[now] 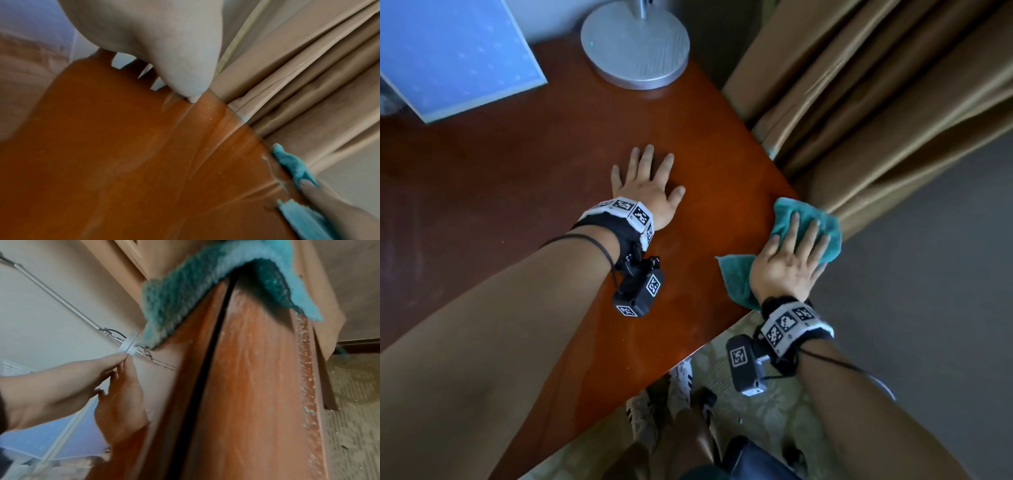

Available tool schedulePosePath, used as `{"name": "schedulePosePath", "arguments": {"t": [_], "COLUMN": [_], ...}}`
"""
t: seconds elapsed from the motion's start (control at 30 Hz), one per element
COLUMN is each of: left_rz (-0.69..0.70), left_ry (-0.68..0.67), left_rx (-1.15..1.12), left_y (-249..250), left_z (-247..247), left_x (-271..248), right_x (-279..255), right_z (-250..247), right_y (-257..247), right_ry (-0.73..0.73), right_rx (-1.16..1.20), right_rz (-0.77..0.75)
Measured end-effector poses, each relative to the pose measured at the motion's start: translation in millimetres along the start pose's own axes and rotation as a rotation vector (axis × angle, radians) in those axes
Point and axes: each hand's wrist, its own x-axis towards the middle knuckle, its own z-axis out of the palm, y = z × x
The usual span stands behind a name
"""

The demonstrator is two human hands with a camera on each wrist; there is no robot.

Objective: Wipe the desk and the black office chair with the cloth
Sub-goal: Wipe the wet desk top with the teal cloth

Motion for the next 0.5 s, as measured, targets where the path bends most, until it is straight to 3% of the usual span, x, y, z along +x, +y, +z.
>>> {"name": "schedulePosePath", "arguments": {"t": [0.2, 0.37, 0.43, 0.5], "left_rz": [-0.005, -0.035, -0.046, -0.052], "left_ry": [-0.010, -0.030, -0.033, -0.045], "left_rx": [0.013, 0.026, 0.018, 0.022], "left_y": [-19, -29, -32, -40], "left_z": [-2, -8, -6, -3], "left_x": [-17, -30, -37, -46], "right_x": [6, -74, -68, -40], "right_z": [3, 9, 4, -1], "right_y": [-19, -49, -44, -27], "right_ry": [-0.065, -0.219, -0.281, -0.288], "right_rx": [-0.095, -0.177, -0.209, -0.244], "right_rz": [-0.029, -0.495, -0.660, -0.685]}}
